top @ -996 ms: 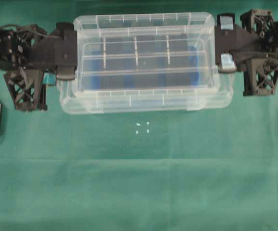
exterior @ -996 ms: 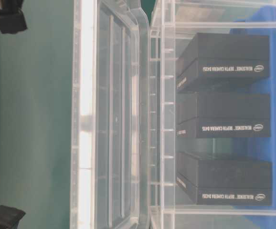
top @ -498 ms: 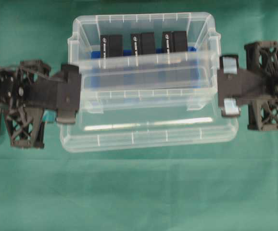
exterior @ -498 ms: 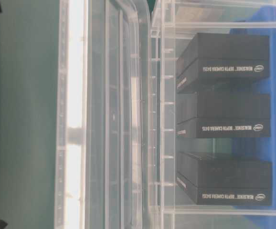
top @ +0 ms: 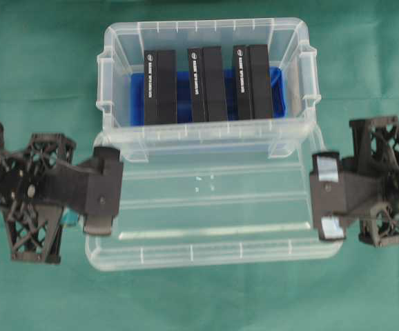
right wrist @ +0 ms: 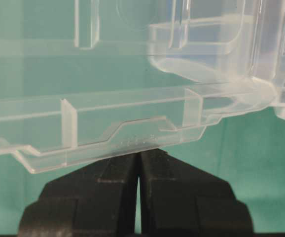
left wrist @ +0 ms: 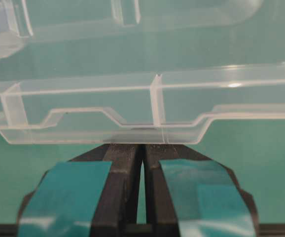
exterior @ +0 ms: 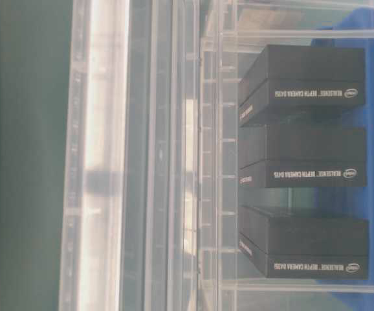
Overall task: Clamp the lid of the box with both arms, then lift and open it.
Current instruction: 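Carry the lid toward the front and lower it onto the table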
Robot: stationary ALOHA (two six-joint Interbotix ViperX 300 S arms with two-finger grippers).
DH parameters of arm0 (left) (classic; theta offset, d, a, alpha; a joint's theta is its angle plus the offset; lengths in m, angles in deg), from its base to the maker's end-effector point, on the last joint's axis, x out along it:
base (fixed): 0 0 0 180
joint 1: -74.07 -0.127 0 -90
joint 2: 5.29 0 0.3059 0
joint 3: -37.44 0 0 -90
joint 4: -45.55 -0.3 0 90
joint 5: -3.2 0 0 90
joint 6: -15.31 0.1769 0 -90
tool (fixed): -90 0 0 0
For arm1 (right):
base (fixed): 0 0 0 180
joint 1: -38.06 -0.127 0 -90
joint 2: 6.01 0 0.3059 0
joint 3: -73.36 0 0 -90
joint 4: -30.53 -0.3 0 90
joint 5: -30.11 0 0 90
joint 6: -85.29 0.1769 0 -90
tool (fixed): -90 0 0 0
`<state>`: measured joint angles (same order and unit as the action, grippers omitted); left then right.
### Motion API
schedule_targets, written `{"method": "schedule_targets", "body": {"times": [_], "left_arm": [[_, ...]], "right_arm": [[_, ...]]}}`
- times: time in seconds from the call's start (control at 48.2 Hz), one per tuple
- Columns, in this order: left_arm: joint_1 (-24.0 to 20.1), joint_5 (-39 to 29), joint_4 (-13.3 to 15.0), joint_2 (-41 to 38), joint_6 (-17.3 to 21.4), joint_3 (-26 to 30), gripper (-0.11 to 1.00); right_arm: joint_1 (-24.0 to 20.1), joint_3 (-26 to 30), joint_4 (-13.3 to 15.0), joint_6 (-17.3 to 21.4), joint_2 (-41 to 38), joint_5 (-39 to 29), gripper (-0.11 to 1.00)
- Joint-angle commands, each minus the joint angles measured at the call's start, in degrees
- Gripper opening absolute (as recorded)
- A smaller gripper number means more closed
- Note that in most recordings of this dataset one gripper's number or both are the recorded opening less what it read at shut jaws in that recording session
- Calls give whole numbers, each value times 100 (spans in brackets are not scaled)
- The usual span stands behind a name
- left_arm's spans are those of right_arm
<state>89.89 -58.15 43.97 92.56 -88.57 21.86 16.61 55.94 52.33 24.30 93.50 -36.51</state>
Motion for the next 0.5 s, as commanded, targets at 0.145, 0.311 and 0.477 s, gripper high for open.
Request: {"method": "schedule_targets", "body": {"times": [0.145,0.311,0.477], "left_arm": [[193,123,-316,-88,-246,457,1],[290,114,-439,-105,-404,475,1],[396,53,-694,-114,-659,466,1]], "right_arm": [[-246,448,237,404,-70,132,0],[-352,501,237,422,-141,132,0],[-378,527,237,422,-202,132,0]]}}
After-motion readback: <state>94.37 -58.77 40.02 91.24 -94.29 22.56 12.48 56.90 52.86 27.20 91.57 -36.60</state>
